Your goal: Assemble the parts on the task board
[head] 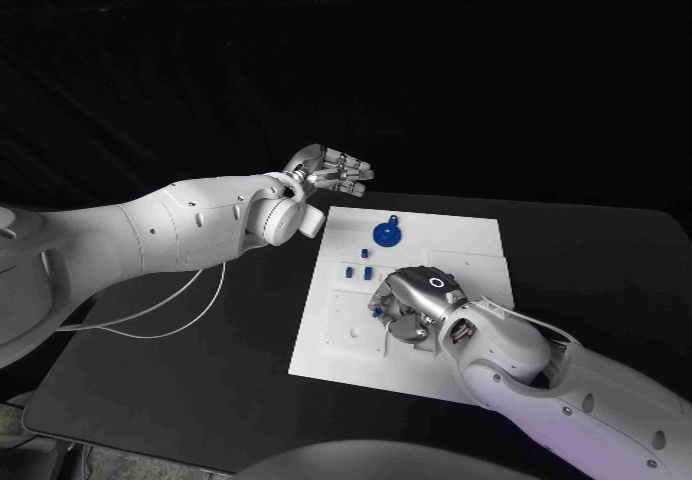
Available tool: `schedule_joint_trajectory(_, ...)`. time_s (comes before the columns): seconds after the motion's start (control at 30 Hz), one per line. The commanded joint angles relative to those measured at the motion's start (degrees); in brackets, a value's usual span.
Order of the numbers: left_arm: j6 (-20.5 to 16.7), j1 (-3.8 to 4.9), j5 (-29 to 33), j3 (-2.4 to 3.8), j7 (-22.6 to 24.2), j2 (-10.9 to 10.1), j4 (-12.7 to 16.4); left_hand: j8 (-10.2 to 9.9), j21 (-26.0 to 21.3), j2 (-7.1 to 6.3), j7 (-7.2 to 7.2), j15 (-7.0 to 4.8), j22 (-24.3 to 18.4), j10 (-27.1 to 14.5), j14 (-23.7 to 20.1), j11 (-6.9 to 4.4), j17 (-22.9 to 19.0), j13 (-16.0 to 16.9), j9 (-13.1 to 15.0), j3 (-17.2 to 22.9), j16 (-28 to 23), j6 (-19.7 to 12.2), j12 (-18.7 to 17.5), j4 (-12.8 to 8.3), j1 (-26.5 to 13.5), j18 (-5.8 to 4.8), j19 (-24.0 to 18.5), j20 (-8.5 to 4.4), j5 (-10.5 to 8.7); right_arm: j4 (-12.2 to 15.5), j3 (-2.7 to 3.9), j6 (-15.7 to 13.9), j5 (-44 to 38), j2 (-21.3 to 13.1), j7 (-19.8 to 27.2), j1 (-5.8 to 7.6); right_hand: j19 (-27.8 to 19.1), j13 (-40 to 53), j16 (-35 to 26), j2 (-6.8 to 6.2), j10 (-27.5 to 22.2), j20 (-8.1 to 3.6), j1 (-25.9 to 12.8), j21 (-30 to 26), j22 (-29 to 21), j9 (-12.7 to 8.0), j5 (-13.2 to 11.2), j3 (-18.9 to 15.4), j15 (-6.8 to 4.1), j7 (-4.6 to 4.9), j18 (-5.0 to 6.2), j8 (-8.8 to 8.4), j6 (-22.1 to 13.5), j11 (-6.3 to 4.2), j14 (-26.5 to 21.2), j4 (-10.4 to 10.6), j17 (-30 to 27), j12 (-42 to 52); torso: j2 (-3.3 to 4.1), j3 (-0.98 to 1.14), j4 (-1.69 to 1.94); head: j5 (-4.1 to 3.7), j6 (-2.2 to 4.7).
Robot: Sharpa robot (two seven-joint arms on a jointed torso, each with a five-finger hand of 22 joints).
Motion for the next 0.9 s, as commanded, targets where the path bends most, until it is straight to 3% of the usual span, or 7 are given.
schedule_joint_trajectory(0.03,0.75,0.0,0.1,0.06,0.15,0.14,0.07,-0.09,0.23,0.54,0.02,0.01,-0.19,-0.51,-0.5,-0.05,-0.05,0.01,-0.02,-0.37,-0.19,-0.42,-0.27,-0.01,0.06,-0.03,-0.03,0.45,-0.18,-0.09,-0.13,2.39,-1.48,0.22,-0.6,-0.14,2.01,-0.03,0.41,0.24,0.49,-0.23,-0.08,0.2,0.23,0.07,0.4,-0.32,-0.21,-0.05,0.81,0.27,0.38,-0.04,0.1,-0.06,-0.04,0.27,-0.01,-0.03,-0.02,0.01,-0.02)
schedule_joint_trajectory(0.43,1.03,0.0,0.1,0.06,-0.06,0.2,0.12,-0.08,0.23,0.54,0.03,0.04,-0.43,-0.6,-0.58,-0.02,-0.05,0.01,-0.02,-0.5,-0.19,-0.43,-0.28,-0.04,0.11,-0.02,-0.05,0.49,-0.26,-0.62,-0.16,3.57,-2.15,1.18,-1.2,-0.11,1.79,-0.03,0.28,0.12,0.15,-0.15,-0.53,-0.81,0.05,0.05,0.64,-0.25,-0.17,0.09,0.89,0.23,0.06,0.06,-0.1,0.0,-0.2,0.25,0.01,0.04,-0.03,-0.03,-0.07)
schedule_joint_trajectory(0.7,1.22,0.01,0.08,0.06,-0.2,0.19,0.15,-0.07,0.22,0.57,0.02,0.06,-0.56,-0.61,-0.65,-0.01,-0.06,0.01,-0.01,-0.59,-0.19,-0.42,-0.27,-0.02,0.1,-0.03,-0.07,0.52,-0.39,-0.96,-0.22,3.18,-0.83,1.16,-0.8,-0.08,1.68,-0.15,0.28,-1.17,-3.36,0.45,-1.67,-1.98,-0.18,-0.53,5.88,-3.44,0.51,1.1,1.16,0.15,-3.82,1.12,-0.29,0.25,-0.68,0.06,0.02,0.02,-0.06,-0.03,-0.15)
schedule_joint_trajectory(0.9,1.32,0.01,0.05,0.06,-0.32,0.12,0.19,-0.07,0.21,0.6,0.02,0.08,-0.73,-0.62,-0.7,-0.01,-0.05,0.01,-0.01,-0.71,-0.18,-0.44,-0.27,0.0,0.1,-0.02,-0.09,0.55,-0.47,-0.79,-0.24,0.91,0.26,0.88,-0.38,-0.08,1.6,-0.26,0.09,-3.13,-8.34,1.2,-2.49,-2.76,-0.48,-0.63,7.52,-5.07,1.38,1.93,1.93,0.16,-6.99,2.61,-0.66,0.12,-1.3,-0.01,0.03,0.09,-0.06,-0.02,-0.14)
